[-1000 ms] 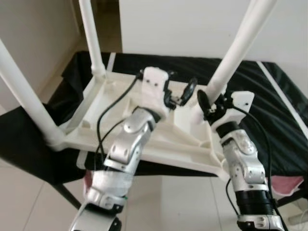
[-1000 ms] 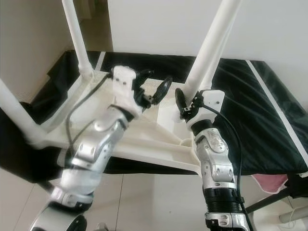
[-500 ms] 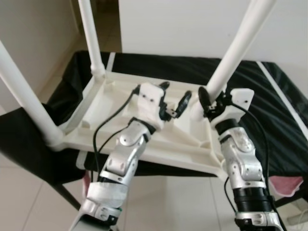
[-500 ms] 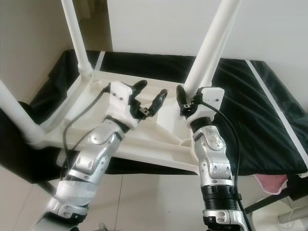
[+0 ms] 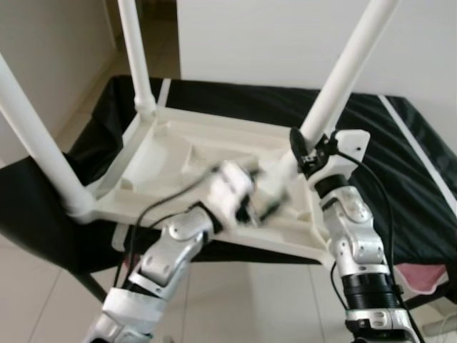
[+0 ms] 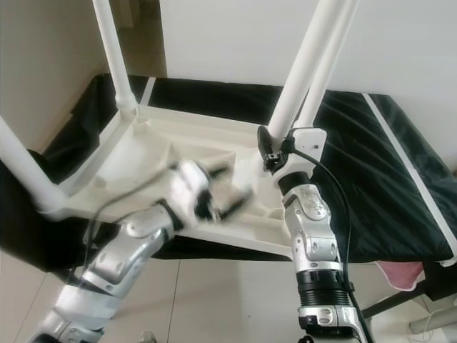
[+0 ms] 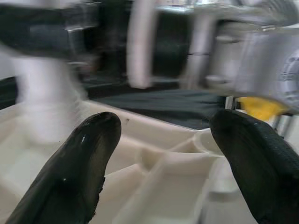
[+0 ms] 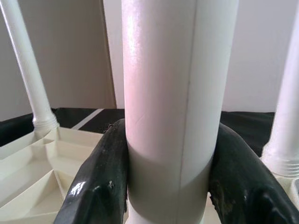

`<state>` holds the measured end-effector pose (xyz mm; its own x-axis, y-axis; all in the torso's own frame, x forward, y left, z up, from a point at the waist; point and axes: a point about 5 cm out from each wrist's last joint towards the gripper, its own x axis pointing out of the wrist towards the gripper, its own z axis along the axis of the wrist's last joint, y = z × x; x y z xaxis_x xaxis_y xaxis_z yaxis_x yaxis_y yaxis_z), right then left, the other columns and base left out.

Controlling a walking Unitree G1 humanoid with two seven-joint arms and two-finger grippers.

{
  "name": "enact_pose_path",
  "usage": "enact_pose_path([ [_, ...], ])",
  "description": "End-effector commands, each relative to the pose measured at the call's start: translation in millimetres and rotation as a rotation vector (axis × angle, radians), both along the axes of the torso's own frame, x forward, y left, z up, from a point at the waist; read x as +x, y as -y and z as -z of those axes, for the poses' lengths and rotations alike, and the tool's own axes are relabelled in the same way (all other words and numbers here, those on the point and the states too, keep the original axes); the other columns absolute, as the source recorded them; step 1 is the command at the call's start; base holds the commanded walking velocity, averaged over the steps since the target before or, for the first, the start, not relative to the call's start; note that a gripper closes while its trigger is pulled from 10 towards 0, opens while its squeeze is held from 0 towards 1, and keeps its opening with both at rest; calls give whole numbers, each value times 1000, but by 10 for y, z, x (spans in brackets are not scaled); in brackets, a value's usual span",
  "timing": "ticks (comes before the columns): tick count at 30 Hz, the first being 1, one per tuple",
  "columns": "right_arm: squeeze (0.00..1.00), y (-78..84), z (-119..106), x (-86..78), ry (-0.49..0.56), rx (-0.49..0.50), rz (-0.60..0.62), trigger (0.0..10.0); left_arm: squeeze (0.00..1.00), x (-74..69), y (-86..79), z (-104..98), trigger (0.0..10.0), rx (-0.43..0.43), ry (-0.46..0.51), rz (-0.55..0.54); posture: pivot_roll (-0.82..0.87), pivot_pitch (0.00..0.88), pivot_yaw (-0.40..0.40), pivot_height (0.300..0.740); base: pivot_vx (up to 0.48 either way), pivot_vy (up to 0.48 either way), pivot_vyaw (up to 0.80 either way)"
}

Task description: Building children table

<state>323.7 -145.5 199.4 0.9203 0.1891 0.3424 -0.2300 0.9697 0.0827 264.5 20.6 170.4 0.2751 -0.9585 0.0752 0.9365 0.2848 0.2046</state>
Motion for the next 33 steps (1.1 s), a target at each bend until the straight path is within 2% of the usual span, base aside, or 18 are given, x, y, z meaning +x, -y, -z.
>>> enact_pose_path([
  [1,0,19,-54,10,27,-2,10,10000,0,-32,-2,27,10000,38,6,16,29,0,-76,740,0,0,0],
  [4,0,19,-54,10,27,-2,10,10000,0,-32,-2,27,10000,38,6,16,29,0,-76,740,0,0,0],
  [7,0,38,-52,18,29,-4,26,10000,0,-43,18,161,10000,107,-2,-6,33,0,-78,740,0,0,0],
  [12,0,41,-51,9,38,-9,37,10000,0,-38,9,209,10000,145,-13,-22,31,0,-58,740,0,0,0],
  [14,0,51,-59,-3,49,-15,49,10000,0,-16,-20,253,10000,196,-16,-34,24,11,-25,740,0,0,0],
  [19,0,67,-119,2,76,-14,62,10000,0,33,-41,267,10000,233,-33,-44,17,14,-5,740,0,0,0],
  [25,0,38,-190,10,108,-31,55,10000,0,114,-27,299,10000,304,-14,-90,9,12,10,740,0,0,0],
  [29,0,29,-195,12,112,-31,54,10000,0,141,-25,326,10000,318,-14,-107,5,12,5,740,0,0,0],
  [33,0,39,-177,7,106,-18,68,10000,0,132,-34,455,10000,393,6,-104,1,13,-2,740,0,0,0],
])
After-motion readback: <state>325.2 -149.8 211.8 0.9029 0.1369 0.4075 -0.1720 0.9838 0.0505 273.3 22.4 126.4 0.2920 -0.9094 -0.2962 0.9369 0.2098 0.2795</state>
